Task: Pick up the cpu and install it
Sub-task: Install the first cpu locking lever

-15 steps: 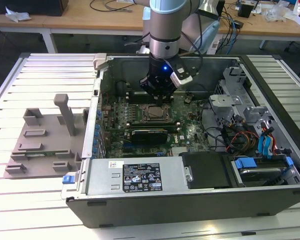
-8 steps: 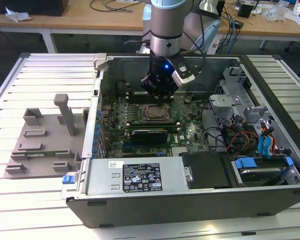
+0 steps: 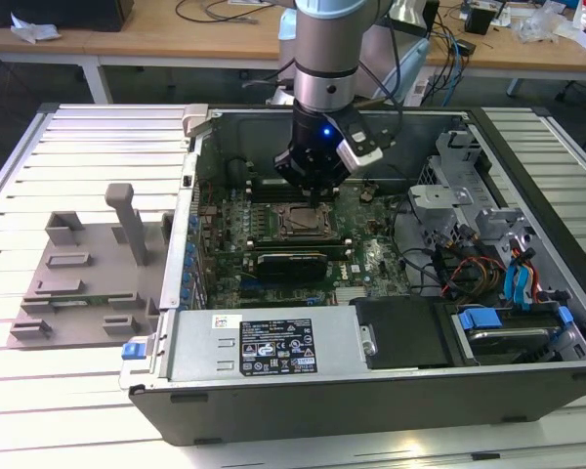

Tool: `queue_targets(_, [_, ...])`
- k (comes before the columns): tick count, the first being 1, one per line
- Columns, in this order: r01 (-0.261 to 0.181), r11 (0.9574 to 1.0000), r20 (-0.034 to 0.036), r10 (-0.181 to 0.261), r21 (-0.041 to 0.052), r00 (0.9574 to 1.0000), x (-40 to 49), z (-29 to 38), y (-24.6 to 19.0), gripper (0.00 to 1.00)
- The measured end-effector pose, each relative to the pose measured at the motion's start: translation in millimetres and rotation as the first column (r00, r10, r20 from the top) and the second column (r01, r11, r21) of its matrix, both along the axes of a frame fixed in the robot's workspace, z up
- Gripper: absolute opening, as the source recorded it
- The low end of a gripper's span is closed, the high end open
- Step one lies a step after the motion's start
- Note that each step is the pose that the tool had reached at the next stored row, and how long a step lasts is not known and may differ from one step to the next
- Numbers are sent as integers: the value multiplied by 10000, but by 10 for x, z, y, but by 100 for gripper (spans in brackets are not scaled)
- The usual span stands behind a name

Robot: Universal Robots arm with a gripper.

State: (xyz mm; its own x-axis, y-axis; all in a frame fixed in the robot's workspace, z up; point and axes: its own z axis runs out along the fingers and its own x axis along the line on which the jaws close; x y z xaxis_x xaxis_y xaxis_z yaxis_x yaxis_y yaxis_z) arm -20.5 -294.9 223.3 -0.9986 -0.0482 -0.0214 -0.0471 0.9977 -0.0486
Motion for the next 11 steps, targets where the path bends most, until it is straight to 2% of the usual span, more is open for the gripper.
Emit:
queue_targets(2, [2,10000,-1,-2,-34,10000,0,32,-9,11])
queue_targets(4, [0,10000,0,0,-71,10000,0,118,-30,11])
queue_targets(6, [1,10000,0,-1,-79,10000,0,141,-52,11])
queue_targets(7, [1,10000,-1,-1,-87,10000,0,156,-71,11])
queue_targets(9, [0,10000,3,0,-96,10000,-1,182,-153,11])
queue_targets(11, [0,10000,4,0,-96,10000,-1,182,-188,11])
